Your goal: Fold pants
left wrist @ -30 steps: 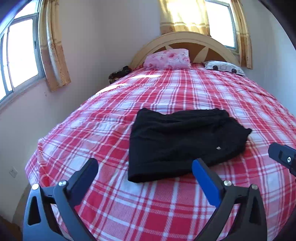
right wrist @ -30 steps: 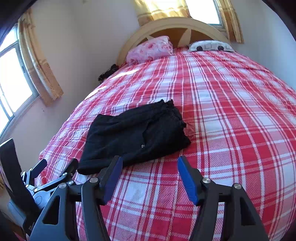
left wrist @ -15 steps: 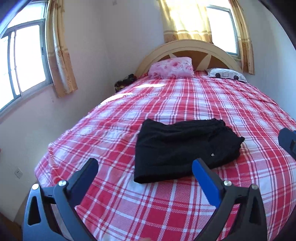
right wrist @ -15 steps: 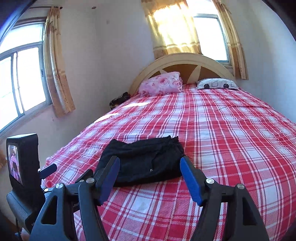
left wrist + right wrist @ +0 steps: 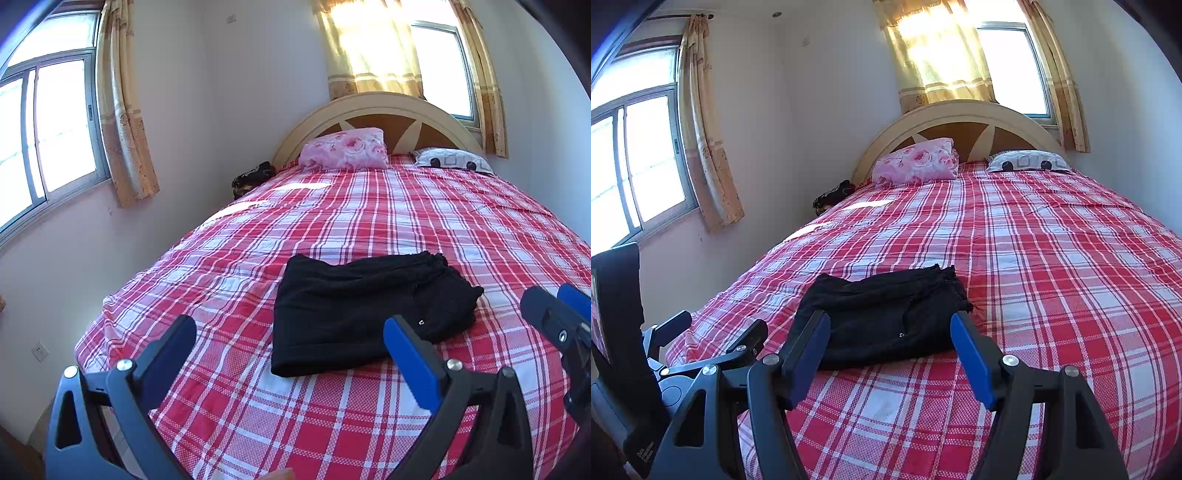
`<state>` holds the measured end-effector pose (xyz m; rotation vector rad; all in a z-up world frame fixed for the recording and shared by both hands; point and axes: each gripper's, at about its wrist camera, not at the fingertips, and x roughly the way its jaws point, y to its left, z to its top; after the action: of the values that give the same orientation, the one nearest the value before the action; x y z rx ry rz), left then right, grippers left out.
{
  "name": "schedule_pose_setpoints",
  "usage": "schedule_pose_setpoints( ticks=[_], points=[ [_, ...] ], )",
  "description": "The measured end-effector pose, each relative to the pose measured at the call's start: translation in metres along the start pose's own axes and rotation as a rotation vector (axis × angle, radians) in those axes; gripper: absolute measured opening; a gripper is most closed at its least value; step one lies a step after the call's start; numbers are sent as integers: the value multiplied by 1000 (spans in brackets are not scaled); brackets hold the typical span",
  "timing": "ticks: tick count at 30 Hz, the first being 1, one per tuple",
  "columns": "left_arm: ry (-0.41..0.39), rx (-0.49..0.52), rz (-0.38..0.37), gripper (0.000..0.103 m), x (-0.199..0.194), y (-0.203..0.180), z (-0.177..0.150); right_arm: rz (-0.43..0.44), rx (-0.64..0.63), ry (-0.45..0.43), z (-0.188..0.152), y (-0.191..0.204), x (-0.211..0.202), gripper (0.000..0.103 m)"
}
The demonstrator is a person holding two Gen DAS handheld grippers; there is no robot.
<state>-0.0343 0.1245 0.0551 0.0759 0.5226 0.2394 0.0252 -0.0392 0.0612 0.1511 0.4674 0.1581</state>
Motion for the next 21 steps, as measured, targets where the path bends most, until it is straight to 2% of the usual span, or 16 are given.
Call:
schedule_pose_setpoints(
  ticks=[21],
  points=[
    [5, 6, 13, 103, 4, 0, 0, 6, 15, 19, -3, -4, 5, 70]
  ],
)
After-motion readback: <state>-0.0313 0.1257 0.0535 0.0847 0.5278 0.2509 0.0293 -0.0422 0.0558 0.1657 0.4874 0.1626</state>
